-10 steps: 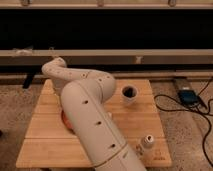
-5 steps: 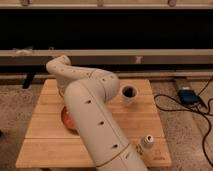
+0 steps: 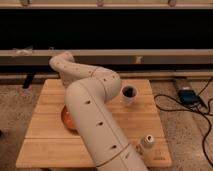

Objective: Drag the pepper across the table

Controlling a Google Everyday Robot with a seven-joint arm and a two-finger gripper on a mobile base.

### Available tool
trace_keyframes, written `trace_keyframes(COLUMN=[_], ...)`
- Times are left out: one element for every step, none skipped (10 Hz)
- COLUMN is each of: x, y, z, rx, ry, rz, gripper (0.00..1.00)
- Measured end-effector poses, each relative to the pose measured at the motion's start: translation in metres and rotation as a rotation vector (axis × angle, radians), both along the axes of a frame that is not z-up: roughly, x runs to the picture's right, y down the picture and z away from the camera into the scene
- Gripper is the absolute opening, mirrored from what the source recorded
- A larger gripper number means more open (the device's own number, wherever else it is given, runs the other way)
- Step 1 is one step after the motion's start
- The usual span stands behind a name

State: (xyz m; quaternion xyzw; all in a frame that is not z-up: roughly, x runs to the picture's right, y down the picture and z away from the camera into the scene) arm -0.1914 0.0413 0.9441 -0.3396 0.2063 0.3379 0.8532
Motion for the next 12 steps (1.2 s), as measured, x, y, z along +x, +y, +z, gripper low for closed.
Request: trace_keyframes(x=[0.014, 0.029, 0.045, 0.057, 0.072, 0.085, 0.098, 0.112, 0.124, 0.138, 0.152, 0.159], y=[-0.001, 0.001, 0.005, 0.007, 0.008, 0.009, 0.011, 0.012, 0.013, 0.015, 0.019, 0.022], z=[0.001, 0.002, 0.001, 0.001, -0.001, -0.002, -0.005, -0.007, -0.011, -0.015, -0.017, -0.020], rx=[-0.002, -0.010, -0.019, -0.023, -0.022, -0.022, -0.024, -0.021, -0.022, -0.025, -0.033, -0.042], ry=[0.028, 0.056, 0.083, 0.103, 0.125, 0.144, 0.161, 0.181, 0.194, 0.209, 0.224, 0.229], rz=[-0.020, -0.036, -0.048, -0.047, -0.039, -0.024, 0.000, 0.024, 0.050, 0.076, 0.102, 0.114], gripper=[0.00, 0.00, 0.00, 0.00, 0.00, 0.00, 0.00, 0.00, 0.00, 0.00, 0.01, 0.05])
